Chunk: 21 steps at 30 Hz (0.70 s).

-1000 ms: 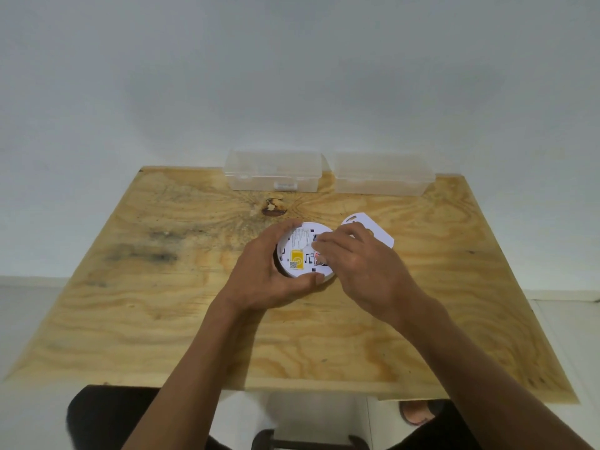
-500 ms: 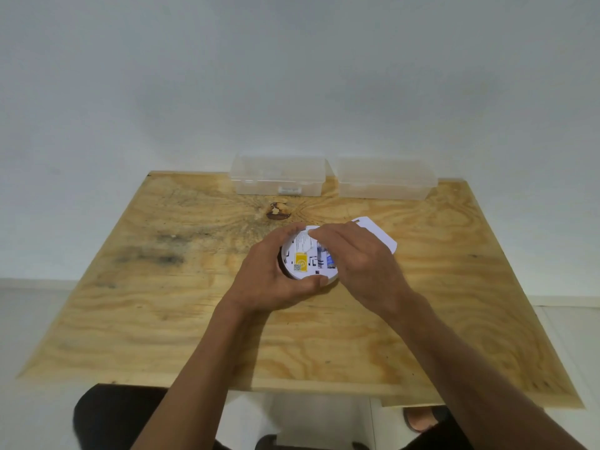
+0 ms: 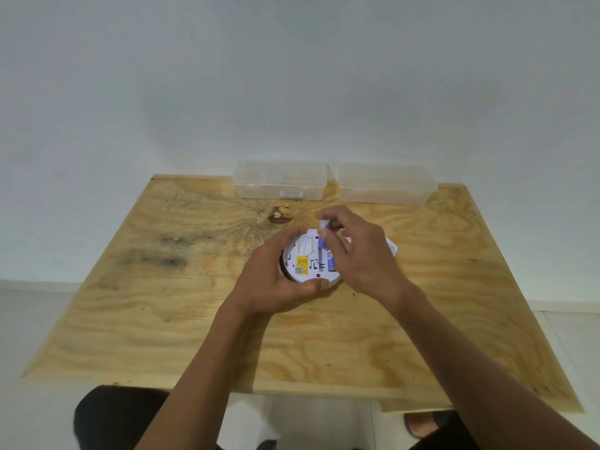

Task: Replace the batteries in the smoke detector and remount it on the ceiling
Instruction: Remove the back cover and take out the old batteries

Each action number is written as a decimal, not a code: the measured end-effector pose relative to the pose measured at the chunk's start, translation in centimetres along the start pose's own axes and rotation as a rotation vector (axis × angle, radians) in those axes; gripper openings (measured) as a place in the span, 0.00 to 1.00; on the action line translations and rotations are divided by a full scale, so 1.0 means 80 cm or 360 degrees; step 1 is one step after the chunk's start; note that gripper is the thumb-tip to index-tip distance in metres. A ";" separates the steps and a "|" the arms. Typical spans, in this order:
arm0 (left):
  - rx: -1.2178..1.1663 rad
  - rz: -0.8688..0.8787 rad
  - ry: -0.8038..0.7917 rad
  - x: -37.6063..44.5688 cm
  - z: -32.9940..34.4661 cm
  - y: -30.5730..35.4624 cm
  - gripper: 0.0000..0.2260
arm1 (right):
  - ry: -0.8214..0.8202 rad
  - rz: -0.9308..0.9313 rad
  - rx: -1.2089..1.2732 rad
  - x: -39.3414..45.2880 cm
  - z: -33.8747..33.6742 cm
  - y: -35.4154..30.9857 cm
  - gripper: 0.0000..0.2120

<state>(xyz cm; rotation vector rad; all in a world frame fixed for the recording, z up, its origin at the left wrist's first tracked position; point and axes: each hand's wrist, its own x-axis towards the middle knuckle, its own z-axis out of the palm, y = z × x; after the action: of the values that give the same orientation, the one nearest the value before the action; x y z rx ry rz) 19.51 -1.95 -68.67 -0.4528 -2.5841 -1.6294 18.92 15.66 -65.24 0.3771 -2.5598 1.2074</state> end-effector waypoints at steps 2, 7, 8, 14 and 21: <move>0.0033 -0.0030 -0.0009 0.001 0.000 -0.003 0.36 | 0.0143 0.0234 0.0371 0.006 -0.010 -0.011 0.10; 0.0105 -0.0054 -0.0028 0.002 0.000 -0.007 0.40 | 0.0008 0.0371 0.0029 0.005 -0.027 -0.016 0.07; 0.0111 -0.0050 -0.0031 0.001 0.000 -0.007 0.40 | -0.0079 0.0341 -0.0132 0.002 -0.025 -0.014 0.06; 0.0136 -0.0061 -0.0033 -0.001 0.000 -0.003 0.40 | -0.0214 0.0384 -0.0471 -0.009 -0.013 -0.009 0.06; 0.0082 -0.0085 0.0009 -0.002 0.003 0.001 0.40 | -0.0263 0.0473 -0.0433 0.000 -0.010 -0.006 0.07</move>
<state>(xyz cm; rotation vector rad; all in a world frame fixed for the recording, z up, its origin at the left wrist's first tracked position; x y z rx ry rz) 19.67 -1.75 -68.74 -0.3791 -2.6494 -1.5726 19.20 15.93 -64.40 0.0364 -2.9542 0.9270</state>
